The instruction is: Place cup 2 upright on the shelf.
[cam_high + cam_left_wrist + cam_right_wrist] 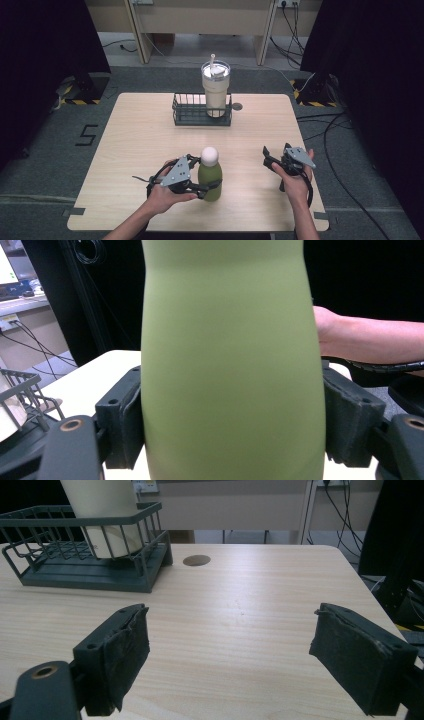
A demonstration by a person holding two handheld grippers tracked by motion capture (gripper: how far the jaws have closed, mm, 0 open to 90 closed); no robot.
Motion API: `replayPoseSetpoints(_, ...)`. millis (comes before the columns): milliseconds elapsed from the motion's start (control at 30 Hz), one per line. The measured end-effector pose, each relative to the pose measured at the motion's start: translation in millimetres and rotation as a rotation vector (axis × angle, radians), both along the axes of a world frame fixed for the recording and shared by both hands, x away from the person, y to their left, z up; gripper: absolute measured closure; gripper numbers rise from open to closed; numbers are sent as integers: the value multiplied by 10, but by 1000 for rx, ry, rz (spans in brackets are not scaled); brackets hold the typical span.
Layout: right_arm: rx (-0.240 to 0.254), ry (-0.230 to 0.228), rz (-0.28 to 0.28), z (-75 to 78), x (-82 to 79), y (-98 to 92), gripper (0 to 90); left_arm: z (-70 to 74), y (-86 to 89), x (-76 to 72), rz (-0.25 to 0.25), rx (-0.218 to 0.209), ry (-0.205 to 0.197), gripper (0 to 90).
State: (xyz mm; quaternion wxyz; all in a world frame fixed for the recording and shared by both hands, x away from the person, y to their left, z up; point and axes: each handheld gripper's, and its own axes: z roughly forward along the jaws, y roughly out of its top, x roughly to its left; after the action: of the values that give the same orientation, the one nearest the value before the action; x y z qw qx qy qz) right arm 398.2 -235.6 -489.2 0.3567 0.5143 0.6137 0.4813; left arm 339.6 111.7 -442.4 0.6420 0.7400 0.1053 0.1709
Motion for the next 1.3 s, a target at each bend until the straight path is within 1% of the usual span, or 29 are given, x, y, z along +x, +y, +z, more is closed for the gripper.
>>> replayPoseSetpoints(133, 4, 3, -5, -2, 0, -3, 150, 12, 10, 2, 11, 5, -5, 239)
replayPoseSetpoints(233, 6, 4, -5, -3, 1, -6, 150, 33, 24, 3, 21, -3, -7, 240)
replayPoseSetpoints(333, 3, 4, -6, -3, 1, -5, 150, 63, 45, 9, 42, -16, -12, 240)
replayPoseSetpoints(733, -3, 2, -3, -7, 3, 2, 151, 190, 161, 55, 94, -25, -32, 241)
replayPoseSetpoints(1000, -1, 3, -5, -12, 4, 4, 151, 289, 251, 124, 129, -28, -53, 241)
replayPoseSetpoints(1100, 2, 5, -4, -16, 4, 8, 150, 324, 277, 153, 137, -23, -68, 241)
replayPoseSetpoints(1300, 0, 6, -5, -20, 4, 11, 151, 369, 319, 215, 161, -22, -75, 241)
